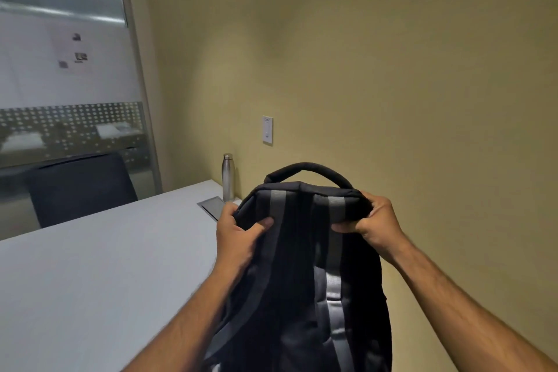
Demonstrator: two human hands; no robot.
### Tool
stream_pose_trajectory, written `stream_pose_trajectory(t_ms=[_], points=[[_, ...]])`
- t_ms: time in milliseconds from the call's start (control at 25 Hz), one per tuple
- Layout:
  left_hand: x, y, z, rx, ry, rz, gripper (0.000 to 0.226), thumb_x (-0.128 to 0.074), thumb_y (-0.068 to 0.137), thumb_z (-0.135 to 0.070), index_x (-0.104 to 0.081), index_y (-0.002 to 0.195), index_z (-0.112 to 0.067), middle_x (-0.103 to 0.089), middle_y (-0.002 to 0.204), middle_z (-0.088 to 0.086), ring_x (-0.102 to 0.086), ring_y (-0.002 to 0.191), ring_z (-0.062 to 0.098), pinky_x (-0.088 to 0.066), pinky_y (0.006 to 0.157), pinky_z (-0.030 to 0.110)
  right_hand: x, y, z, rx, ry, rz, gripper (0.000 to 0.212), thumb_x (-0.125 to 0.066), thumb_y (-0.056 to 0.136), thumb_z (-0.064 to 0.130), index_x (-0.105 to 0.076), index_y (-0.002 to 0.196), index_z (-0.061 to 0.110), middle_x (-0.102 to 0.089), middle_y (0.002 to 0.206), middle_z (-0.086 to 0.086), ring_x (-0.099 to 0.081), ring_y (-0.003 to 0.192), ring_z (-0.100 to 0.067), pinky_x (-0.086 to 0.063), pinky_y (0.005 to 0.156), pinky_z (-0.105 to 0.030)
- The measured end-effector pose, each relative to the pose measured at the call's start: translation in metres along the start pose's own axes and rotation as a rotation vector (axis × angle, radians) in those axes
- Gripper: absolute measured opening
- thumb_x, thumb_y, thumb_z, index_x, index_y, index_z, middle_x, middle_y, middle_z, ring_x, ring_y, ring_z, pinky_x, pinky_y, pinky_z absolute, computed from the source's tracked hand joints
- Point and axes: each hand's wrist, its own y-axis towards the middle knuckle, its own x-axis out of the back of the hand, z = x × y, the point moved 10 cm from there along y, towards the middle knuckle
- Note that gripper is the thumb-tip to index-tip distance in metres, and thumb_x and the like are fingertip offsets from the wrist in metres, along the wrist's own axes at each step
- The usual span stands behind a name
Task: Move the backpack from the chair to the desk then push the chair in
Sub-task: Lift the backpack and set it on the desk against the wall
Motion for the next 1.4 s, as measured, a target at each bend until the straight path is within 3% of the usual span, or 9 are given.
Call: stream_pose_trajectory(t_ms=[160,360,520,600,760,960,1080,1160,1400], points=[[-0.005,0.093,0.015,-0.027,0.035,0.019,0.036,-0.086,0.079,-0.022,-0.056,0.098,-0.029,-0.070,0.102,-0.003,-0.069,0.093,0.013,-0.059,0.067,0.021,-0.024,0.079,-0.017,0.021,0.009,-0.022,0.055,-0.092,0.053,-0.015,-0.075,0.103,0.000,-0.078,0.103,-0.023,-0.071,0.088,-0.025,-0.062,0.087,-0.053],[-0.013,0.210,0.045,-0.024,0.057,-0.016,0.035,-0.087,0.079,-0.016,-0.055,0.086,-0.028,-0.071,0.089,-0.002,-0.069,0.083,0.013,-0.057,0.065,0.025,-0.053,0.183,-0.054,0.064,0.030,-0.069,0.047,-0.097,0.054,-0.007,-0.075,0.095,0.000,-0.077,0.098,-0.025,-0.074,0.094,-0.043,-0.059,0.084,-0.063],[-0.024,0.293,0.061,-0.015,0.101,-0.029,0.033,-0.085,0.081,-0.017,-0.053,0.091,-0.020,-0.072,0.094,0.005,-0.069,0.083,0.016,-0.057,0.067,0.029,-0.076,0.258,-0.080,0.101,0.078,-0.088,0.040,-0.097,0.055,-0.004,-0.074,0.087,0.001,-0.076,0.093,-0.026,-0.074,0.088,-0.041,-0.060,0.082,-0.059],[-0.030,0.331,0.071,0.007,0.121,-0.042,0.033,-0.084,0.083,-0.017,-0.053,0.093,-0.019,-0.071,0.098,0.006,-0.069,0.088,0.019,-0.058,0.069,0.030,-0.090,0.292,-0.096,0.097,0.109,-0.090,0.038,-0.096,0.057,-0.006,-0.072,0.086,-0.002,-0.074,0.093,-0.029,-0.072,0.080,-0.031,-0.061,0.082,-0.055],[-0.036,0.401,0.102,0.061,0.173,-0.053,0.034,-0.080,0.087,-0.021,-0.053,0.107,-0.015,-0.069,0.112,0.011,-0.068,0.105,0.031,-0.057,0.093,0.054,-0.119,0.348,-0.127,0.083,0.146,-0.109,0.036,-0.095,0.058,-0.008,-0.067,0.079,-0.003,-0.070,0.083,-0.020,-0.063,0.073,-0.019,-0.059,0.077,-0.046],[-0.038,0.483,0.152,0.133,0.156,0.004,0.032,-0.081,0.086,-0.023,-0.055,0.105,-0.024,-0.068,0.116,0.009,-0.067,0.107,0.031,-0.056,0.096,0.056,-0.155,0.405,-0.164,0.081,0.076,-0.169,0.037,-0.097,0.057,-0.003,-0.065,0.073,0.003,-0.060,0.076,-0.009,-0.055,0.067,-0.019,-0.051,0.067,-0.038],[-0.043,0.525,0.182,0.172,0.122,0.049,0.031,-0.082,0.085,-0.019,-0.057,0.103,-0.024,-0.070,0.112,0.011,-0.069,0.106,0.034,-0.057,0.094,0.057,-0.169,0.431,-0.187,0.077,0.024,-0.206,0.044,-0.098,0.057,-0.001,-0.065,0.065,0.026,-0.059,0.074,-0.004,-0.054,0.062,-0.010,-0.048,0.062,-0.031],[-0.048,0.543,0.203,0.200,0.123,0.082,0.033,-0.084,0.082,-0.020,-0.058,0.102,-0.024,-0.070,0.111,0.011,-0.069,0.105,0.034,-0.058,0.093,0.059,-0.176,0.441,-0.200,0.082,-0.020,-0.222,0.053,-0.098,0.057,-0.001,-0.064,0.064,0.040,-0.056,0.070,0.008,-0.051,0.057,0.000,-0.045,0.056,-0.017],[-0.068,0.570,0.253,0.219,0.140,0.149,0.043,-0.086,0.069,-0.034,-0.058,0.100,-0.025,-0.068,0.113,0.011,-0.066,0.107,0.033,-0.056,0.096,0.058,-0.180,0.453,-0.245,0.023,-0.108,-0.289,0.052,-0.097,0.058,-0.003,-0.056,0.063,0.030,-0.053,0.070,0.008,-0.054,0.057,0.003,-0.041,0.055,-0.006]])
